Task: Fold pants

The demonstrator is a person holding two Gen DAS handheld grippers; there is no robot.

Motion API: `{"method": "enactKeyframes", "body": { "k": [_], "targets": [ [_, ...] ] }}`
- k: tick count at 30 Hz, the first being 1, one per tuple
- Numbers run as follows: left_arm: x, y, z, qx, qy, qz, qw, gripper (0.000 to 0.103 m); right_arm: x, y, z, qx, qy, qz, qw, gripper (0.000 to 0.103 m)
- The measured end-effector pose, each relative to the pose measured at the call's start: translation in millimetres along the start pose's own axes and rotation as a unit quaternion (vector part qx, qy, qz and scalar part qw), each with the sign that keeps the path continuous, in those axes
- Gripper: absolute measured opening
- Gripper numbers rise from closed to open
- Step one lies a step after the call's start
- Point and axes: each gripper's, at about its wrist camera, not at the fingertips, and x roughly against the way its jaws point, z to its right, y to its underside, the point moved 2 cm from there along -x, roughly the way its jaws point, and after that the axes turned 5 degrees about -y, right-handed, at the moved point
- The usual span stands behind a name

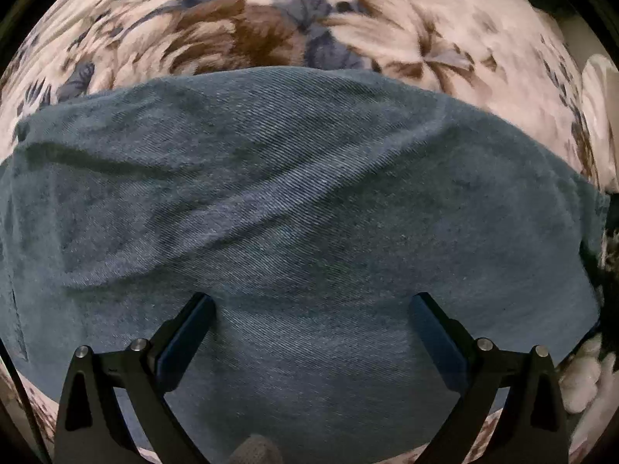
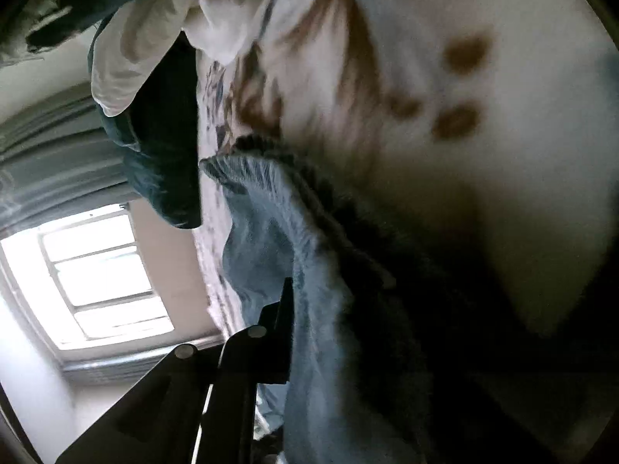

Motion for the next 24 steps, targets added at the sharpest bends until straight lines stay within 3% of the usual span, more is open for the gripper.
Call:
{"method": "enactKeyframes", "body": {
  "k": [2,5,8,11,14,18,24],
  "targets": [
    [0.1,1.1,7.1,-0.003,-0.003,0.007,1.0000,0.103,-5.9,2.6,-6.9,0.023,0.023,0.012,0.999,0.005],
    [9.7,0.6,6.1,-0.002,-0.016,0.023,0.9996,0.103,14.2,5.1,-14.3,0.026,0.072,0.035,0.996,0.004],
    [21.8,-0.4,-1.3,-0.006,-0.024,0.037,0.9990,0.103,14.9,1.0,-15.6,0.020,0.074,0.043,0.996,0.004],
    [30.7,-3.1,-11.4,-0.007,-0.027,0.047,0.9985,0.103,17.1,10.2,-31.9,0.057,0.076,0.046,0.994,0.005],
    [40.4,-4.5,-25.9,-0.003,-0.037,0.052,0.9980,0.103,12.3,21.5,-73.0,0.097,0.078,0.058,0.991,0.005],
    [55.9,1.0,-59.6,0.021,-0.038,0.052,0.9977,0.103,13.8,56.4,-123.9,0.150,0.083,0.076,0.982,0.005],
    [81.0,19.3,-132.8,0.056,-0.043,0.062,0.9955,0.103,-14.3,148.2,-205.0,0.252,0.099,0.067,0.960,0.005]
  ]
}}
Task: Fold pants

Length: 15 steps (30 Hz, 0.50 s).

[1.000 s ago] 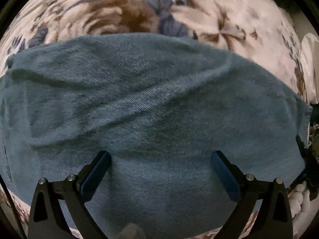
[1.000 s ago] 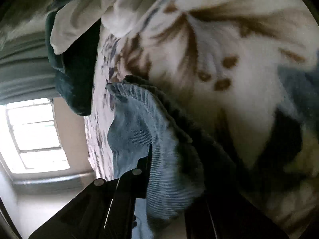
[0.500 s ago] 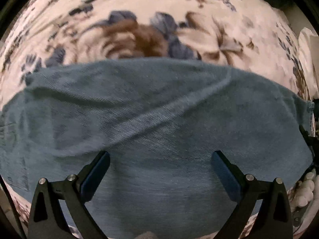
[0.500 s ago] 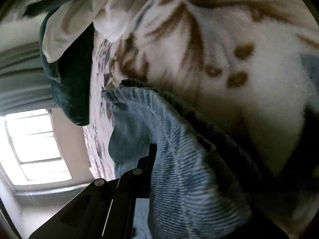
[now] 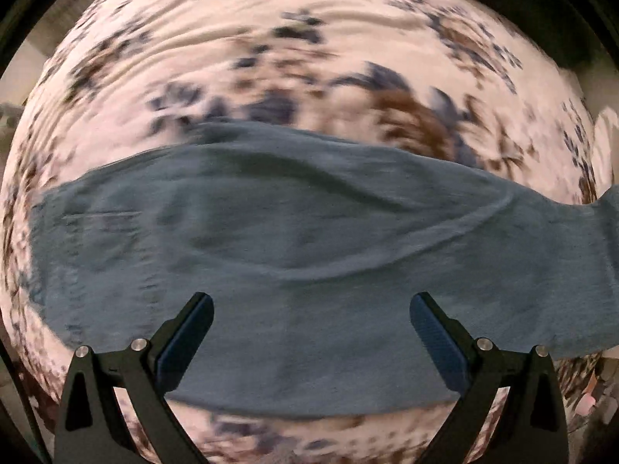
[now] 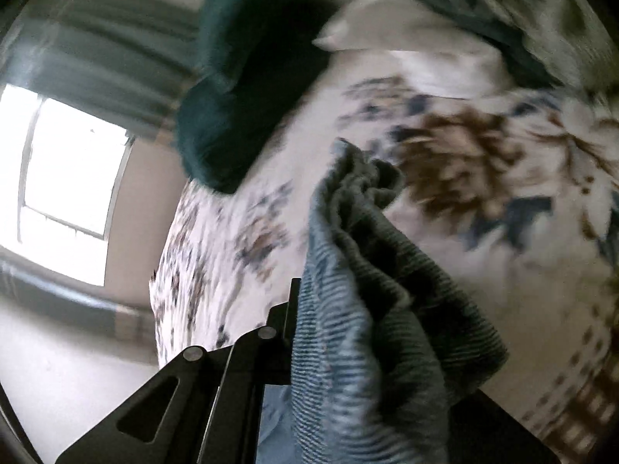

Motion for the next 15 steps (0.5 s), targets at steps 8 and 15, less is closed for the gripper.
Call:
{"method": "enactKeyframes", "body": {
  "k": [8,15],
  "targets": [
    [15.4,29.7,-136.4,0.087,-0.022,0.002,0.9960,0.103,-56.4,139.2,-127.5,0.158,0.021,-0.082,0.984,0.005],
    [6.5,58.5,-235.2,0.142,-0.048,-0.006,0.9887,0.103,-152.3,336.4,-177.1,0.398,0.097,-0.177,0.895,0.005]
  ]
}}
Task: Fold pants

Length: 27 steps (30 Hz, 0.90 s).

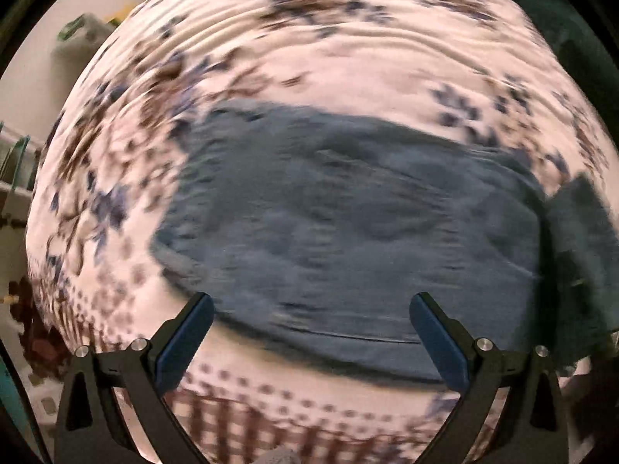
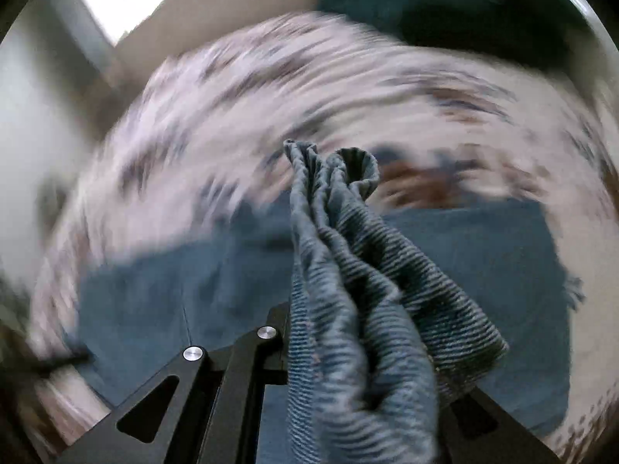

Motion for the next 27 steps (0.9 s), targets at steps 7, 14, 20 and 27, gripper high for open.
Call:
{"method": "enactKeyframes", "body": {
  "k": [7,14,20,27],
  "targets": [
    [-9.2,-7.7,-29.7,0.018,0.017,-0.002,0.9997,0.103,-51.1,43.3,-73.5,0.141,0.087,-0.104,0.981,0.026],
    [8.9,-35.7,9.6,0.009,0.102,0.002,0.9948,0.103,28.1,13.1,-32.0,-0.006,-0.165,-0.156,0.974,0.083],
    [-9.7,-40.8,92.4,-0.049,0.151,-0.042,0.9865,0.103,77.8,20.7,103.1,-0.154,-0.070,-0.156,0.973,0.083],
    [-56.0,-9.1,140.4,-0.130,0.090,-0.101,0.9822,0.099,55.4,68.7,229.9,-0.293,-0.004,-0.213,0.932,0.083]
  ]
}}
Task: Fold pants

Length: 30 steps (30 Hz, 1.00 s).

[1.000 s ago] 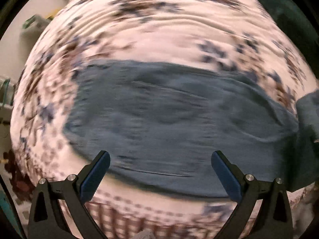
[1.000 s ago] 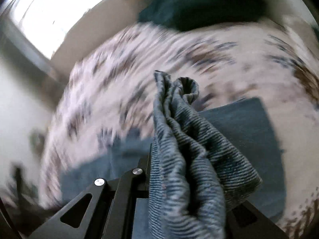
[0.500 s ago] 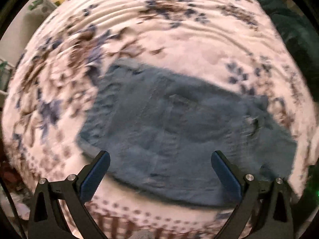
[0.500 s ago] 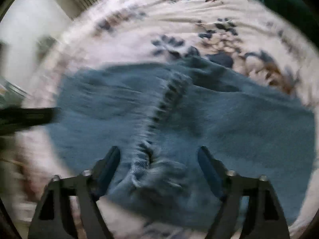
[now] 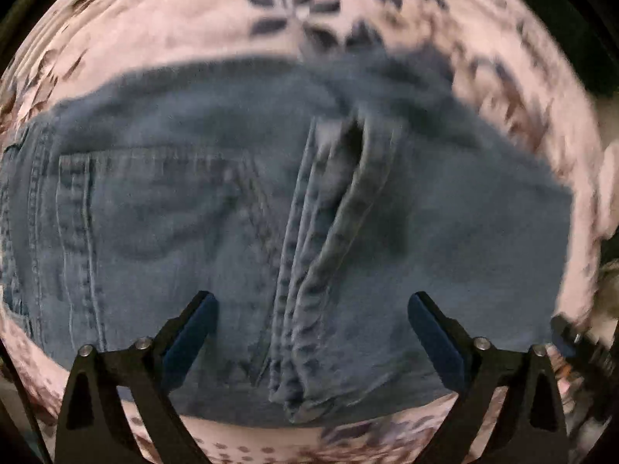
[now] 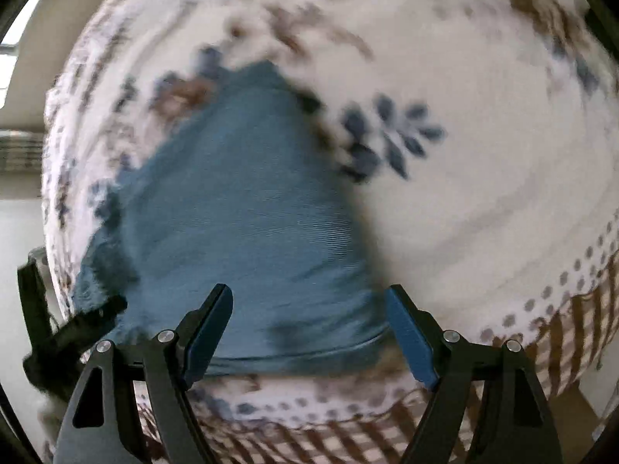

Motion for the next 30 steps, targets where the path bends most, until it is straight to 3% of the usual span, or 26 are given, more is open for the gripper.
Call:
{"method": "enactKeyframes", "body": {
  "k": [4,8,12,16,23,27,30],
  "targets": [
    [-7.9,31.0,-4.5,-0.032,-0.055,-0.006,0.9979,0.099,-31.4,12.9,28.9,0.013,0.030,-0.077,0.996,0.083],
    [-5.8,42.6,-8.1,-0.043,-0.065,-0.012,0.9969,0.099,-32.1,16.6,41.2,0.031,0.038,-0.104,0.993,0.083],
    [-2.7,35.0,-10.0,-0.029,-0.057,-0.020,0.9978,0.099,-25.5,12.0,34.6,0.055,0.056,-0.112,0.991,0.083],
    [10.5,27.2,-17.1,0.000,-0.030,-0.001,0.9995,0.099,-9.3,6.3,29.4,0.058,0.042,-0.093,0.993,0.083],
    [-6.2,34.7,-22.9,-0.012,-0.054,-0.013,0.9984,0.099,-40.4,17.8,55.0,0.048,0.051,-0.128,0.989,0.083],
    [5.7,37.2,-28.4,-0.007,-0.039,-0.010,0.9992,0.099,-33.2,16.2,66.2,0.038,0.045,-0.132,0.990,0.084],
    [34.2,41.4,-50.7,0.035,-0.001,0.034,0.9988,0.099,-18.1,12.6,66.0,0.040,0.051,-0.116,0.991,0.084]
  ]
}}
